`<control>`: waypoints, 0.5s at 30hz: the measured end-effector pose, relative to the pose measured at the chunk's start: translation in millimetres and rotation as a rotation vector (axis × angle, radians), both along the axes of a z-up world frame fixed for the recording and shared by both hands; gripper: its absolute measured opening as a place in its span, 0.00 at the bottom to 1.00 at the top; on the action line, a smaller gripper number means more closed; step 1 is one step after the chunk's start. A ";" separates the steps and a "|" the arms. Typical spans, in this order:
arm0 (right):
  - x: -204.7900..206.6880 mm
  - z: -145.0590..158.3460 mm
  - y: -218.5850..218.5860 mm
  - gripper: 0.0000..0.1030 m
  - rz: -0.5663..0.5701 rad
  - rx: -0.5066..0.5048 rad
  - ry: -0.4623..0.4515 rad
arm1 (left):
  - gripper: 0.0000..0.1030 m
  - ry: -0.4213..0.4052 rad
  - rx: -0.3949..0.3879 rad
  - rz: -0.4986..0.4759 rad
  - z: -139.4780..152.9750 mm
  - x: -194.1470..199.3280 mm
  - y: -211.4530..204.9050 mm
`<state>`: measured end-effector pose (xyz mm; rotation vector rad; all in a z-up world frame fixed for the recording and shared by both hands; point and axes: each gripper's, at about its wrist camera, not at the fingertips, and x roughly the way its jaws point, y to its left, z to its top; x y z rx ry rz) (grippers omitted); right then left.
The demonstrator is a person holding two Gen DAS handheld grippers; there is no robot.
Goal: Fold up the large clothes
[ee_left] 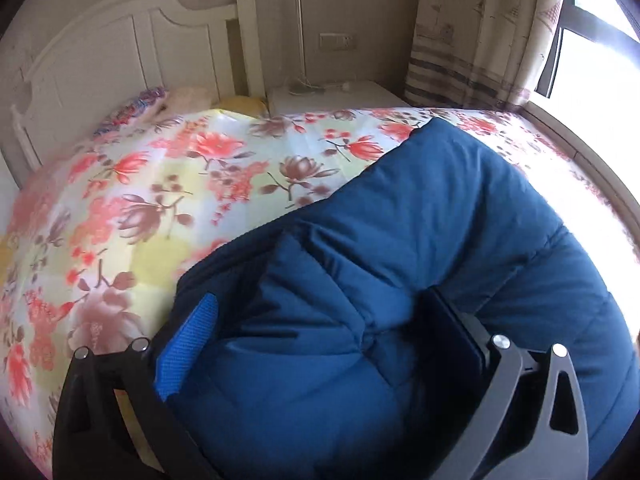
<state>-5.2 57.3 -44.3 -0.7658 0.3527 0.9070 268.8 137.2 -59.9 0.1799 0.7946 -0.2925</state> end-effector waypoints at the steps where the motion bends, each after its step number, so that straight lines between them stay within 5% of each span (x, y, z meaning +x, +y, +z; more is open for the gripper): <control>1: 2.0 12.0 -16.0 0.71 0.003 0.072 0.068 | 0.98 -0.003 0.002 0.001 -1.3 0.1 -0.1; 5: 38.7 43.0 -48.5 0.46 -0.112 0.241 0.151 | 0.98 0.014 -0.022 -0.005 -4.3 1.8 1.7; 8: 65.2 46.5 -38.6 0.41 -0.157 0.270 0.199 | 0.98 0.013 -0.038 -0.003 -2.2 6.8 2.3; 10: 70.1 29.0 -12.4 0.41 -0.111 0.203 0.245 | 0.98 0.007 -0.045 0.000 -2.1 5.6 2.9; 11: 68.0 5.9 10.5 0.41 -0.088 0.088 0.268 | 0.98 0.002 -0.048 0.003 -2.4 5.2 3.2; 13: 53.7 -21.8 34.8 0.42 -0.112 -0.036 0.121 | 0.98 -0.022 -0.048 0.012 -3.4 3.4 6.7; 15: 51.3 -19.5 35.7 0.42 -0.114 -0.058 0.131 | 0.98 -0.029 -0.082 0.036 -5.8 1.0 14.2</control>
